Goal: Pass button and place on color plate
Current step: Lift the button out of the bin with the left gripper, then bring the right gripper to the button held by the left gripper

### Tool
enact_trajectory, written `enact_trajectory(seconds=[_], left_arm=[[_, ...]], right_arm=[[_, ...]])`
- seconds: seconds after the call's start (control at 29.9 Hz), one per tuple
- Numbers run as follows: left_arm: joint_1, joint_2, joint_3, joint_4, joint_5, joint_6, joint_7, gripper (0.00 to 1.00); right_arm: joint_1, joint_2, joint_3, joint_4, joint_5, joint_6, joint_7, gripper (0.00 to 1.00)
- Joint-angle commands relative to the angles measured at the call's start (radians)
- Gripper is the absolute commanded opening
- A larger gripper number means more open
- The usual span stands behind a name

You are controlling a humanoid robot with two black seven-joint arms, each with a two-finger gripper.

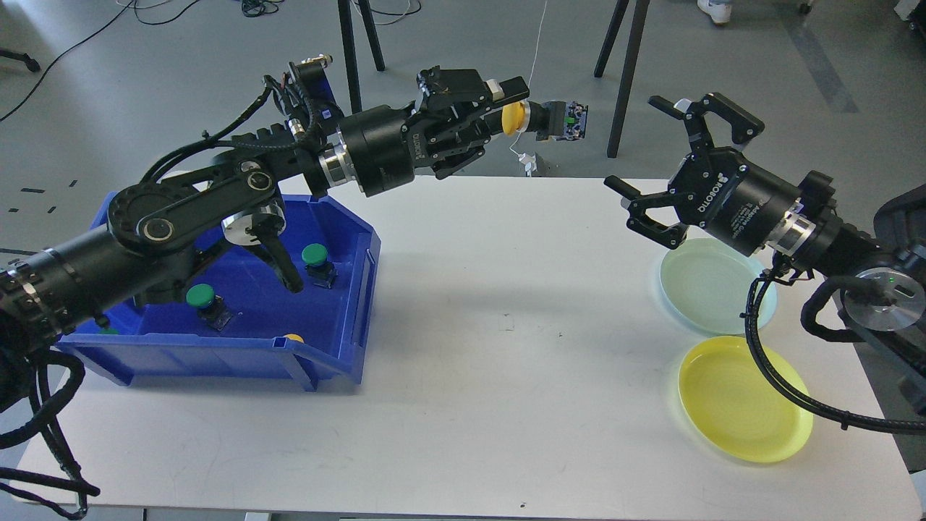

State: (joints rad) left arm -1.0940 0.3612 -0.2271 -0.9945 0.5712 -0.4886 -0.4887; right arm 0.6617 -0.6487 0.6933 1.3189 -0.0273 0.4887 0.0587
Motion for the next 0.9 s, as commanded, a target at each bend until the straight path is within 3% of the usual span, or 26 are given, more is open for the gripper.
enact_trajectory(seconds=[0.0, 0.87], left_arm=[[-0.001, -0.004, 0.002, 0.007, -0.001, 0.0, 0.0, 0.08], [-0.001, -0.028, 0.002, 0.013, -0.002, 0.0, 0.0, 0.08]], right_arm=[[0.044, 0.052, -0.021, -0.027, 0.0, 0.0, 0.001, 0.99], [0.118, 0.072, -0.077, -0.029, 0.01, 0.0, 0.004, 0.94]])
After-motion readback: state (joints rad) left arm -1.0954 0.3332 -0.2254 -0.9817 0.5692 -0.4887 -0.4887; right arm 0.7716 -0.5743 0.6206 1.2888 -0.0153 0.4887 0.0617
